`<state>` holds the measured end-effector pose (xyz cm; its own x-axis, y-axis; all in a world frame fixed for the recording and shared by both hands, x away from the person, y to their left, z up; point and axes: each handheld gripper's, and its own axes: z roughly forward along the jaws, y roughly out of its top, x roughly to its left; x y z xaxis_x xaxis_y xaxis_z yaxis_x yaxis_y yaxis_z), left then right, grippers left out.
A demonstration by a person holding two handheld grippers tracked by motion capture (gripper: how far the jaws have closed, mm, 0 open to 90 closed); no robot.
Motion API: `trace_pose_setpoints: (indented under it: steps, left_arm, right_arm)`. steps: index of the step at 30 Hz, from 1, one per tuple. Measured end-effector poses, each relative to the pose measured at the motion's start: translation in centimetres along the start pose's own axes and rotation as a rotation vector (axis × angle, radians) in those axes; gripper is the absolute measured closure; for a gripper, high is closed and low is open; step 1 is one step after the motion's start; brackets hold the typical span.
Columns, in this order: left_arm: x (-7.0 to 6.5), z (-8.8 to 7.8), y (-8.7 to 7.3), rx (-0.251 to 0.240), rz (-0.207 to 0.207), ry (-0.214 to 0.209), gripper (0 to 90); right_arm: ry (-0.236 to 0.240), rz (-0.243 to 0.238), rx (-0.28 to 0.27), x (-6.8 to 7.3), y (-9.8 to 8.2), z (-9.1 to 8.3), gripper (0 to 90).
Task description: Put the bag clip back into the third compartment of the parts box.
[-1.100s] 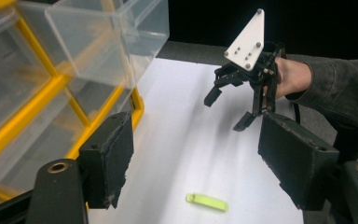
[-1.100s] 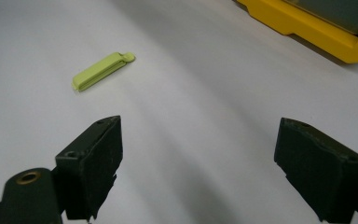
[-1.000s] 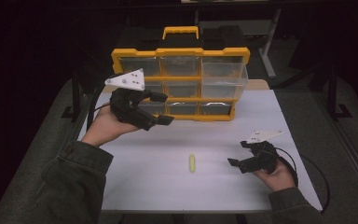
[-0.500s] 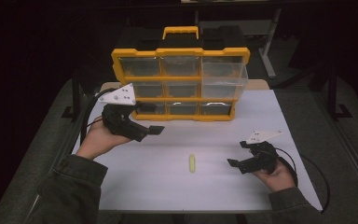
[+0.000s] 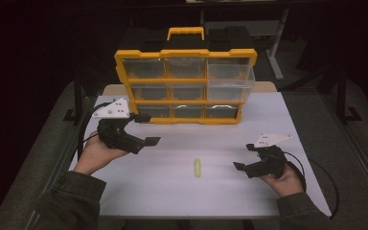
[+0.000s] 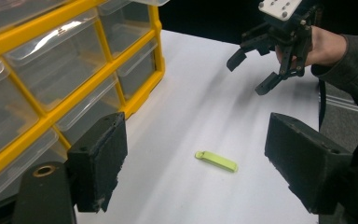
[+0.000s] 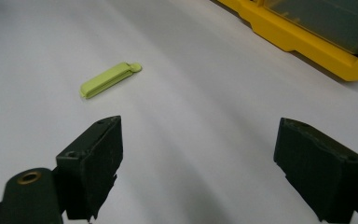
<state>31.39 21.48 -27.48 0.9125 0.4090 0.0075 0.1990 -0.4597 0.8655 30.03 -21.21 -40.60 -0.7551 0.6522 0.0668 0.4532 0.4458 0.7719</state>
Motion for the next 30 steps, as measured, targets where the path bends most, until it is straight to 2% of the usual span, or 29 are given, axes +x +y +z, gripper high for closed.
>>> trace_pose_setpoints:
  steps: [11, 18, 24, 30]
  left_arm:
    - [-0.4, -0.2, -2.4, -0.001, -0.010, 0.044, 21.3]
    - [-0.1, -0.6, -3.8, -0.026, -0.050, 0.041, 21.3]
    - [-0.2, -0.5, -4.6, -0.027, -0.048, 0.059, 21.3]
    - [-0.5, -0.4, -5.8, -0.034, -0.058, 0.058, 21.6]
  right_arm:
    - [-0.003, 0.009, 0.017, -0.2, 0.0, 0.1, 14.4]
    - [-0.007, 0.015, 0.020, -0.4, -0.1, 0.3, 14.3]
    - [-0.006, 0.014, 0.025, -0.4, -0.1, 0.5, 14.0]
    - [-0.004, 0.013, 0.037, -0.4, -0.2, 0.5, 13.8]
